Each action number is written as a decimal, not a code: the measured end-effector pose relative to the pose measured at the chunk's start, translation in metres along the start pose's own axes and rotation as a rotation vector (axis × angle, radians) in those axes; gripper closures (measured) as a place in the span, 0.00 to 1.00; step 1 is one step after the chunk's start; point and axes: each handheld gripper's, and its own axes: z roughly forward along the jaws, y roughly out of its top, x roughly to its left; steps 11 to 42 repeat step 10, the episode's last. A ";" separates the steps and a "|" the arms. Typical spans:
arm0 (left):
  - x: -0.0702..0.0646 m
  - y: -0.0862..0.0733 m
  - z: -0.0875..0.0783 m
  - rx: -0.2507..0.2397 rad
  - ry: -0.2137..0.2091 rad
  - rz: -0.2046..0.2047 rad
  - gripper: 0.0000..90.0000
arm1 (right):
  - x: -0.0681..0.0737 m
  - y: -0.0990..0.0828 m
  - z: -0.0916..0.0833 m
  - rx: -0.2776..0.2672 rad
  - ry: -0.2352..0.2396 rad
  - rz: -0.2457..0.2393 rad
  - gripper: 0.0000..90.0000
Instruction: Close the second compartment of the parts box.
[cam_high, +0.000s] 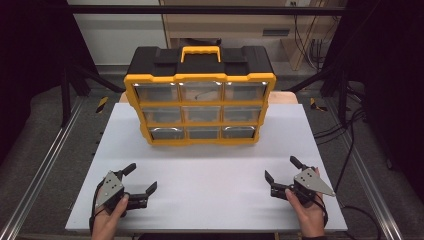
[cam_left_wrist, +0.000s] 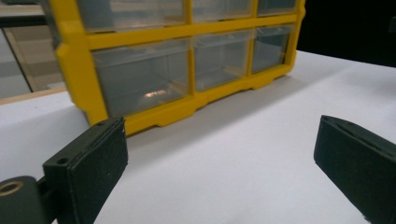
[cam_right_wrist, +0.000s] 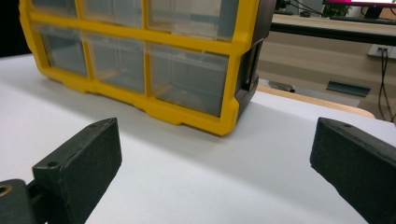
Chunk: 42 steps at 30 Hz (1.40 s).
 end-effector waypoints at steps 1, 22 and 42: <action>0.002 0.000 -0.001 -0.007 0.007 -0.007 0.03 | 0.000 0.000 0.000 -0.004 0.001 0.011 0.03; 0.013 0.000 0.006 -0.033 0.064 -0.039 0.03 | -0.003 -0.004 0.001 0.006 -0.021 -0.010 0.03; 0.013 0.000 0.006 -0.033 0.064 -0.039 0.03 | -0.003 -0.004 0.001 0.006 -0.021 -0.010 0.03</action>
